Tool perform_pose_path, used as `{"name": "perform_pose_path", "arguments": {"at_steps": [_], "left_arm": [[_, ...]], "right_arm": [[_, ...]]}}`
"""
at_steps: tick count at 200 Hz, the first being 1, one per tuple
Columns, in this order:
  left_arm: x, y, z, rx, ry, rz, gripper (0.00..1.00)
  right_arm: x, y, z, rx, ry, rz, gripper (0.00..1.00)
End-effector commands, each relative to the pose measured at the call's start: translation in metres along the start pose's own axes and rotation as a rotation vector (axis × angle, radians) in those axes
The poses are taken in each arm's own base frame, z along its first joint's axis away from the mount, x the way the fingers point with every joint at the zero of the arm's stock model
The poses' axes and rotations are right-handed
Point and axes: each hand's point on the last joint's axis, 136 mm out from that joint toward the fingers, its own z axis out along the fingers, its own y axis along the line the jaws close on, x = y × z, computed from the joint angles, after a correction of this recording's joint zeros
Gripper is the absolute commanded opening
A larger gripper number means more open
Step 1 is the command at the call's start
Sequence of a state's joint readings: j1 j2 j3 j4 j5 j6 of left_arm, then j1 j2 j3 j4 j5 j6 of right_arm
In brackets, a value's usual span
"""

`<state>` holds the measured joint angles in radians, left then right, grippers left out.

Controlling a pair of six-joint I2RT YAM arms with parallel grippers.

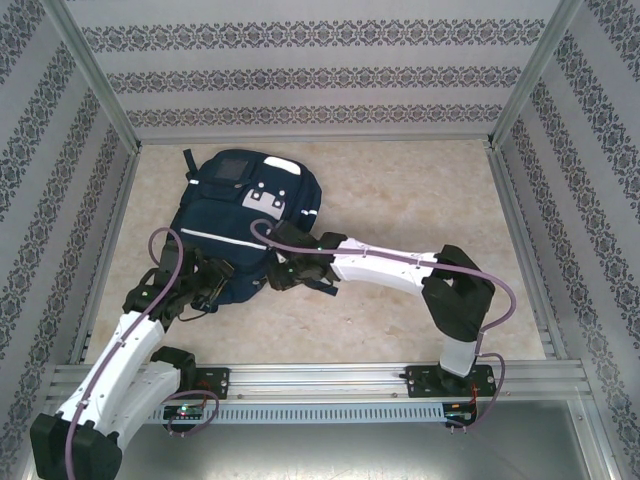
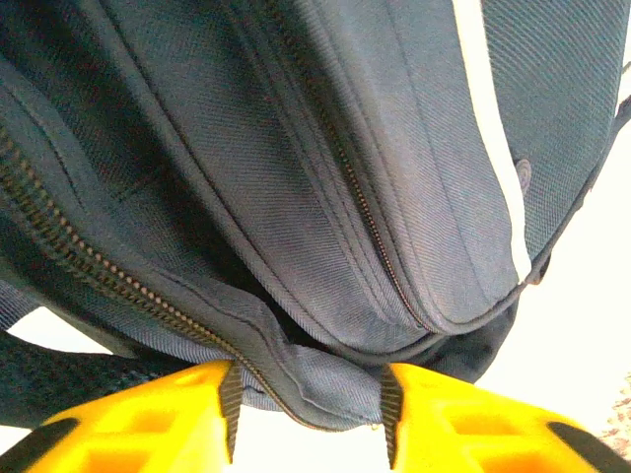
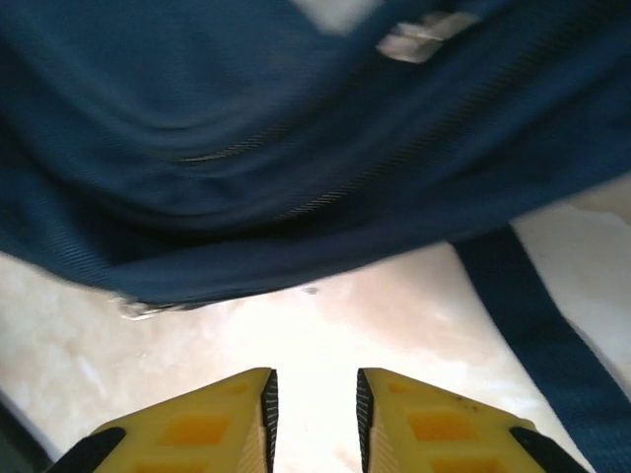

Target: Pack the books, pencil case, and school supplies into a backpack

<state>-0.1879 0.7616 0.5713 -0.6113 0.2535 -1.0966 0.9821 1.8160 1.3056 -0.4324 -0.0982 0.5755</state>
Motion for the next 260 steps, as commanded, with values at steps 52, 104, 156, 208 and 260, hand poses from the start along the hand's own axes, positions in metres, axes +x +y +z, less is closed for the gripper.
{"name": "perform_pose_path", "arguments": {"at_steps": [52,104,156,208,260], "left_arm": [[0.02,0.013,-0.021,-0.087,0.06,0.305,0.34],[0.045,0.02,-0.017,-0.105,0.061,0.491,0.28],[0.045,0.009,0.01,-0.119,0.058,0.602,0.29],[0.049,-0.001,0.02,-0.124,0.08,0.692,0.24],[0.04,0.006,0.027,-0.209,0.041,0.714,0.33]], "right_arm": [[-0.021,0.002,0.004,-0.189,-0.063,0.25,0.46],[-0.036,0.015,0.015,-0.316,-0.065,0.359,0.49],[-0.05,0.012,0.036,-0.369,-0.04,0.489,0.48],[-0.077,0.034,0.028,-0.44,-0.076,0.481,0.0],[-0.097,0.055,0.013,-0.482,-0.102,0.472,0.0]]}}
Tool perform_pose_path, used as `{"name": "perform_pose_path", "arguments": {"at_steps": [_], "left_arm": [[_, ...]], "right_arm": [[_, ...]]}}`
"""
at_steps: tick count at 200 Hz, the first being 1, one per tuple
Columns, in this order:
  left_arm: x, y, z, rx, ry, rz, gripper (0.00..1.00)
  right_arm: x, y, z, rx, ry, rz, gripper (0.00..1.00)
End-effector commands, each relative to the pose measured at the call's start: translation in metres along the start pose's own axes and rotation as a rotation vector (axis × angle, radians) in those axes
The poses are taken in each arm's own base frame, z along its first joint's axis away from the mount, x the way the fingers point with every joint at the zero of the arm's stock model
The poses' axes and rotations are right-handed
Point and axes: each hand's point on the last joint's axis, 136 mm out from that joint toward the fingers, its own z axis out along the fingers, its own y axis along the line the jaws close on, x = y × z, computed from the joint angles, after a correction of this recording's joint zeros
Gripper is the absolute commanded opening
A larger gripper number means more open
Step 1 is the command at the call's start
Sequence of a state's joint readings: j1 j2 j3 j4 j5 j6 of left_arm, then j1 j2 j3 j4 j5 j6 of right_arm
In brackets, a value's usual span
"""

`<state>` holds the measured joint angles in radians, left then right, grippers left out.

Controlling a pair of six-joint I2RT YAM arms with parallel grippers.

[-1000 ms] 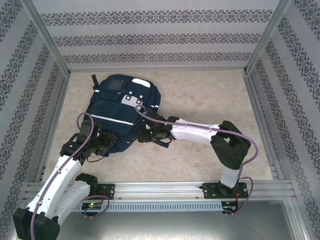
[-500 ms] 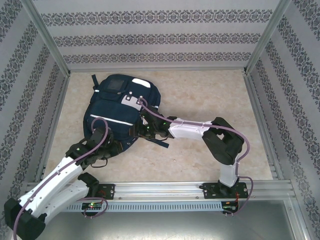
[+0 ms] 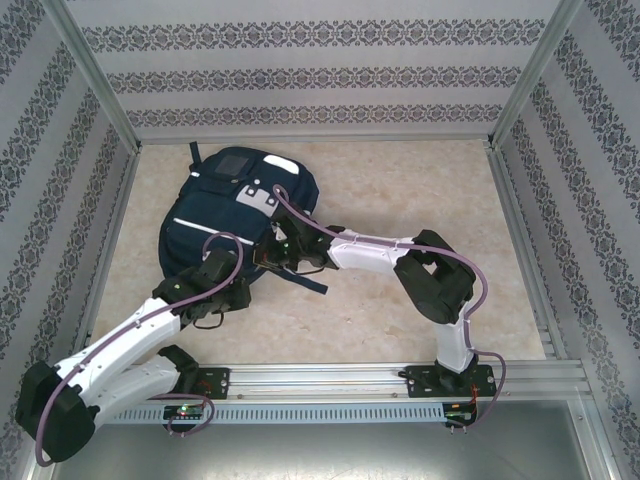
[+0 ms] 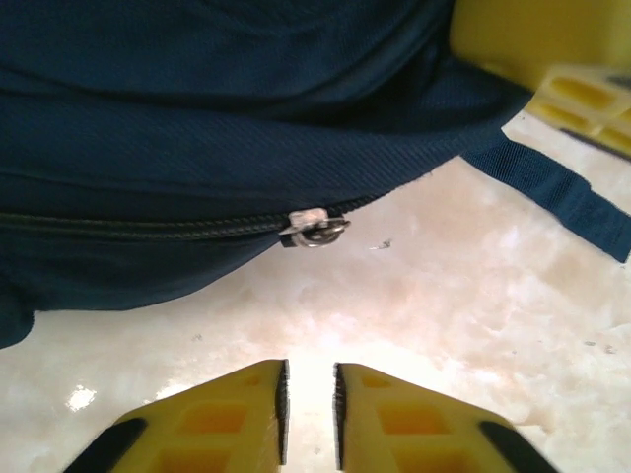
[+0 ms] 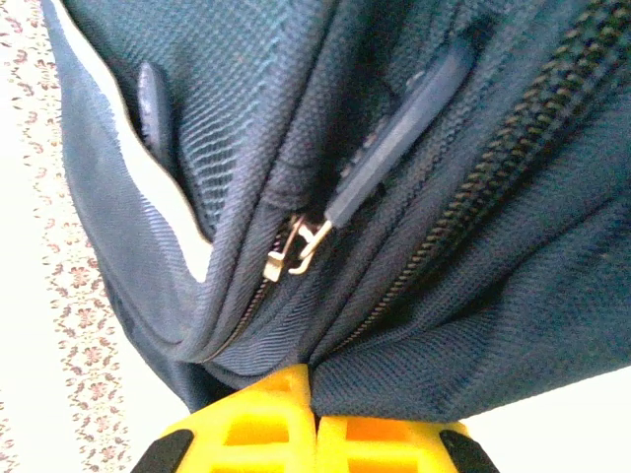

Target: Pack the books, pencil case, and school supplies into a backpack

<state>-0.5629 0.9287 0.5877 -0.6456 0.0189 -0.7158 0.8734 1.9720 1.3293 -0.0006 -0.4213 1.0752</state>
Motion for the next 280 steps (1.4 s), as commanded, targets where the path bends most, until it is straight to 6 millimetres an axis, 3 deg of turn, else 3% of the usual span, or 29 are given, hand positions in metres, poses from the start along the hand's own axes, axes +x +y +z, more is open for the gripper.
{"name": "perform_pose_path", "arguments": {"at_steps": [1,36,65,98,126,146,155,181,212,248,280], "left_arm": [[-0.015,0.003,0.0,-0.059,-0.055,0.029,0.34],[-0.035,0.018,0.0,-0.188,-0.13,-0.006,0.45],[-0.049,0.025,-0.002,-0.264,-0.179,-0.032,0.45],[-0.064,0.025,0.005,-0.315,-0.205,-0.033,0.43],[-0.063,0.031,0.016,-0.401,-0.147,-0.005,0.41],[-0.068,0.035,0.016,-0.451,-0.152,0.007,0.28],[-0.07,0.035,0.015,-0.459,-0.158,0.008,0.26],[-0.074,0.018,0.02,-0.376,-0.149,0.029,0.52],[-0.072,0.014,0.027,-0.352,-0.137,0.043,0.52],[-0.072,0.022,0.025,-0.393,-0.137,0.039,0.17],[-0.073,0.03,0.013,-0.419,-0.149,0.029,0.0]], "right_arm": [[-0.017,0.038,-0.004,-0.093,-0.045,-0.035,0.0],[-0.014,0.047,-0.002,-0.106,-0.029,-0.035,0.0],[-0.01,0.05,0.002,-0.112,-0.016,-0.034,0.0],[-0.003,0.048,0.008,-0.111,0.007,-0.023,0.0],[-0.003,0.05,0.008,-0.117,0.01,-0.024,0.0],[-0.003,0.05,0.008,-0.114,0.012,-0.026,0.0],[-0.002,0.05,0.007,-0.116,0.014,-0.026,0.0],[-0.001,0.047,0.01,-0.114,0.024,-0.021,0.02],[-0.001,0.047,0.012,-0.114,0.026,-0.019,0.02],[-0.001,0.046,0.013,-0.11,0.027,-0.02,0.02],[-0.007,0.034,0.007,-0.076,-0.002,-0.019,0.02]]}}
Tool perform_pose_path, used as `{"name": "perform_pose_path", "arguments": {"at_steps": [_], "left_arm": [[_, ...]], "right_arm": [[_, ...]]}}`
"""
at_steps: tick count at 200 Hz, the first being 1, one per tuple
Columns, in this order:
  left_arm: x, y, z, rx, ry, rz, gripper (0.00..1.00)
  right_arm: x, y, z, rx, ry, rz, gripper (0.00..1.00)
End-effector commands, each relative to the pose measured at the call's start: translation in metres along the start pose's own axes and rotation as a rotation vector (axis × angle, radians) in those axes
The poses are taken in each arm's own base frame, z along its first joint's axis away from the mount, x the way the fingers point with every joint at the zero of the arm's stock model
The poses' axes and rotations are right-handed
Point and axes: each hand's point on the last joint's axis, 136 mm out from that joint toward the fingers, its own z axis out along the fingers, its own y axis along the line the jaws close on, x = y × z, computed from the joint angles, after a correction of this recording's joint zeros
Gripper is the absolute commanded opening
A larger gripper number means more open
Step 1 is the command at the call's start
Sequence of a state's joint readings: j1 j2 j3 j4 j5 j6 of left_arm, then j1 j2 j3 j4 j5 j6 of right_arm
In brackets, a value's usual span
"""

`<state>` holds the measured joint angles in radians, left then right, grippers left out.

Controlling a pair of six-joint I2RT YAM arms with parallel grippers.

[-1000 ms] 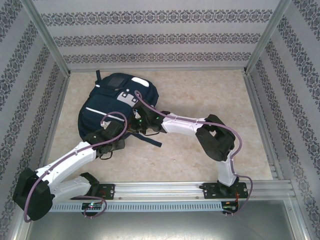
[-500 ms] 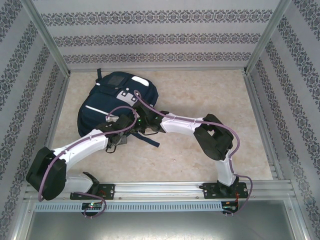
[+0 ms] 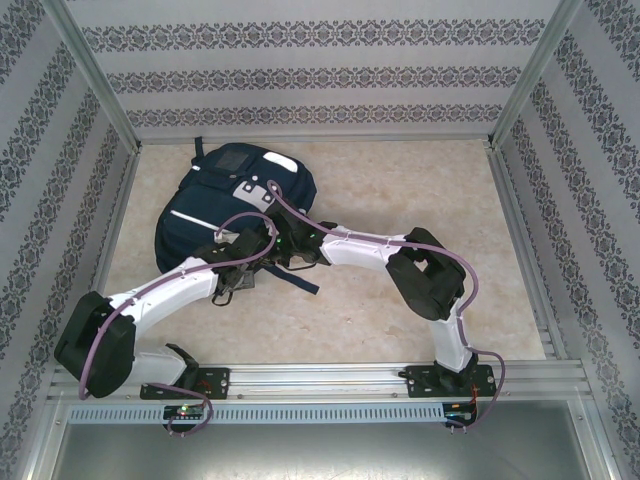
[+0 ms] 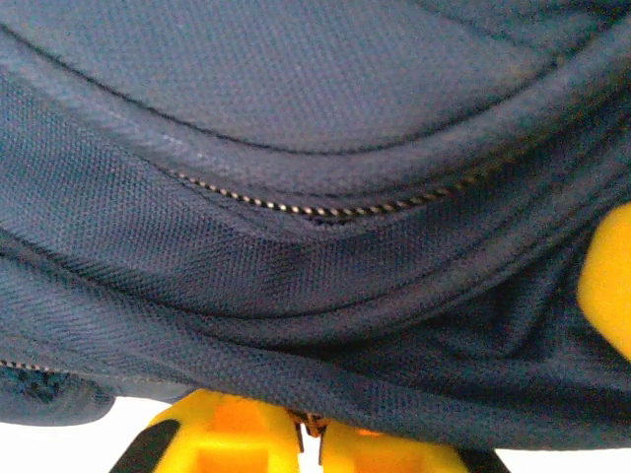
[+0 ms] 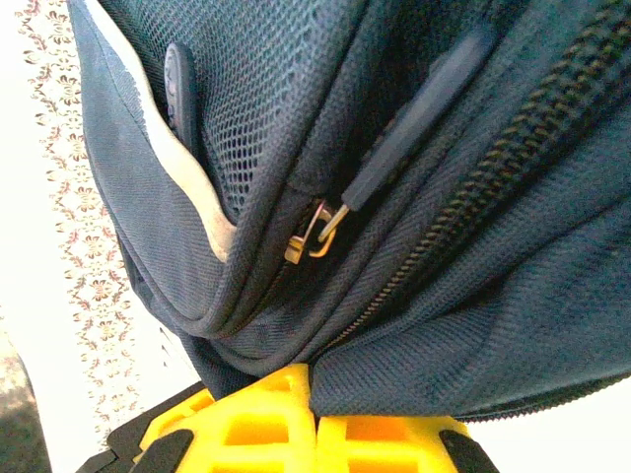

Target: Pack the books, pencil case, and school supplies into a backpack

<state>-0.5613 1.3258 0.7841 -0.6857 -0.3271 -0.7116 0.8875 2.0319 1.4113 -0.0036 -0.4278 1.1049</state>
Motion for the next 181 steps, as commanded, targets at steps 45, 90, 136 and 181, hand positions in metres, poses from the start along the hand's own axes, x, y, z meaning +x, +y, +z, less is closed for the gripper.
{"name": "perform_pose_path", "arguments": {"at_steps": [45,90,136,181], "left_arm": [[-0.016,0.038,-0.016,-0.049,-0.072,-0.115,0.0],[-0.007,0.07,-0.02,-0.087,-0.027,-0.228,0.0],[-0.004,0.033,-0.029,0.154,0.005,-0.208,0.0],[0.013,0.012,-0.047,0.337,0.062,-0.191,0.0]], "right_arm": [[-0.019,-0.017,-0.026,0.033,-0.076,-0.006,0.0],[-0.031,-0.036,-0.04,0.083,-0.121,0.004,0.0],[-0.039,-0.029,-0.04,0.074,-0.127,-0.02,0.01],[-0.063,-0.032,-0.035,0.069,-0.146,-0.036,0.14]]}}
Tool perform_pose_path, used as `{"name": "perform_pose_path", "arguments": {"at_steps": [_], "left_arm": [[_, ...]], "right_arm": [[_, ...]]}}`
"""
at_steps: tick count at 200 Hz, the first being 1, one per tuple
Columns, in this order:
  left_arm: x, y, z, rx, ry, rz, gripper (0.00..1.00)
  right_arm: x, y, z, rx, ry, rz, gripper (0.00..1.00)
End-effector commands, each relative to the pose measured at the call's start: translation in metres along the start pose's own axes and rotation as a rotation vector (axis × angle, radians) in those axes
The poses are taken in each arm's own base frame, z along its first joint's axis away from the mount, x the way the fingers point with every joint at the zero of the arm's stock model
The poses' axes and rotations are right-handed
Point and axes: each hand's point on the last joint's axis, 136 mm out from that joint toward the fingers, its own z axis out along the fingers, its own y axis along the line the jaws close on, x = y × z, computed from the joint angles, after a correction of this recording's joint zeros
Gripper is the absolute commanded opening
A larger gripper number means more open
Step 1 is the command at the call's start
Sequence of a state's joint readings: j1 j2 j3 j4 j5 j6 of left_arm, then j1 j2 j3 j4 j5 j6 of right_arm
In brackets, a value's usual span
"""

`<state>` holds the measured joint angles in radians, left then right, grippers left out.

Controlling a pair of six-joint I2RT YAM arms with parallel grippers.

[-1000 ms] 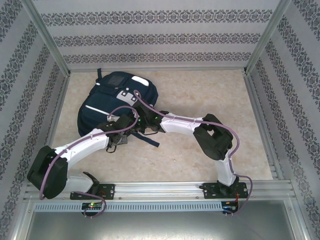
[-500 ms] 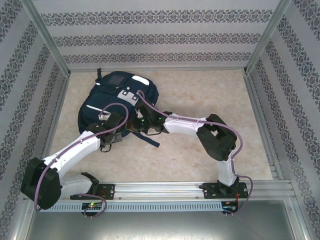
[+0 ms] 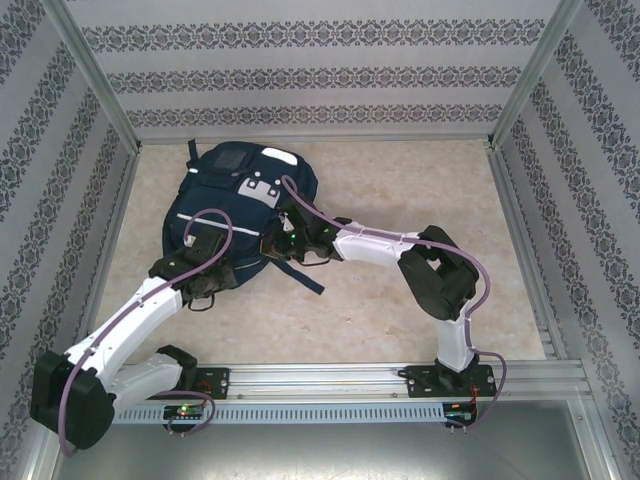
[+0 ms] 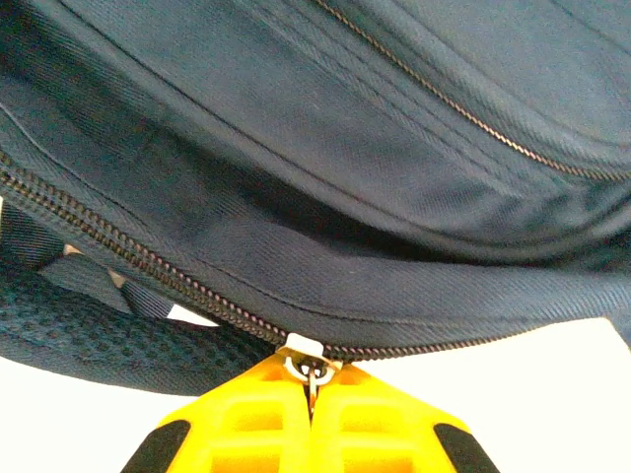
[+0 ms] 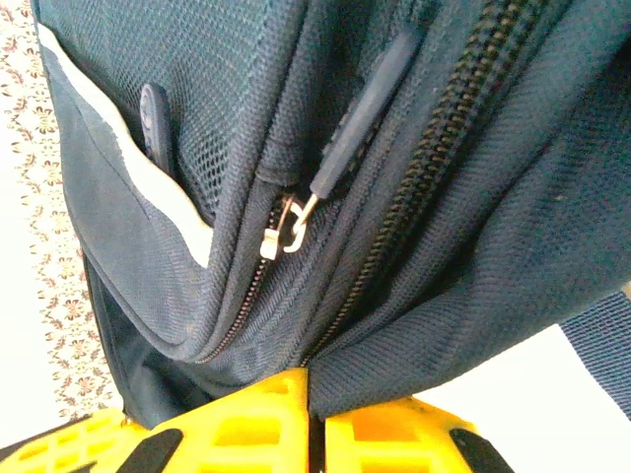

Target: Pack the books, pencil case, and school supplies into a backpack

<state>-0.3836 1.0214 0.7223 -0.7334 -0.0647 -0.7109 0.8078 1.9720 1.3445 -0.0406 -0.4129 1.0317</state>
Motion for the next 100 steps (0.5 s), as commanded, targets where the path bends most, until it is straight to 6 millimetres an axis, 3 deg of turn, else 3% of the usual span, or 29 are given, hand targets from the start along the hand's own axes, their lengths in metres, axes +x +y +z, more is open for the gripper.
{"name": "perform_pose_path", "arguments": {"at_steps": [1,18,30,70,100], "left_arm": [[0.014,-0.008,-0.009,0.091,0.053,0.016,0.0],[0.016,-0.018,-0.014,0.158,0.061,0.029,0.0],[0.017,-0.027,-0.016,0.212,0.063,0.036,0.0],[0.02,-0.046,-0.016,0.309,0.1,0.036,0.0],[0.019,-0.068,-0.027,0.432,0.114,0.035,0.0]], "right_arm": [[-0.038,-0.004,-0.004,0.016,-0.091,-0.027,0.15],[-0.044,-0.009,-0.004,0.029,-0.098,-0.022,0.37],[-0.043,-0.011,-0.004,0.037,-0.093,-0.027,0.43],[-0.029,-0.028,-0.012,0.11,-0.095,-0.018,0.55],[-0.018,-0.031,-0.039,0.123,-0.134,-0.007,0.58]]}}
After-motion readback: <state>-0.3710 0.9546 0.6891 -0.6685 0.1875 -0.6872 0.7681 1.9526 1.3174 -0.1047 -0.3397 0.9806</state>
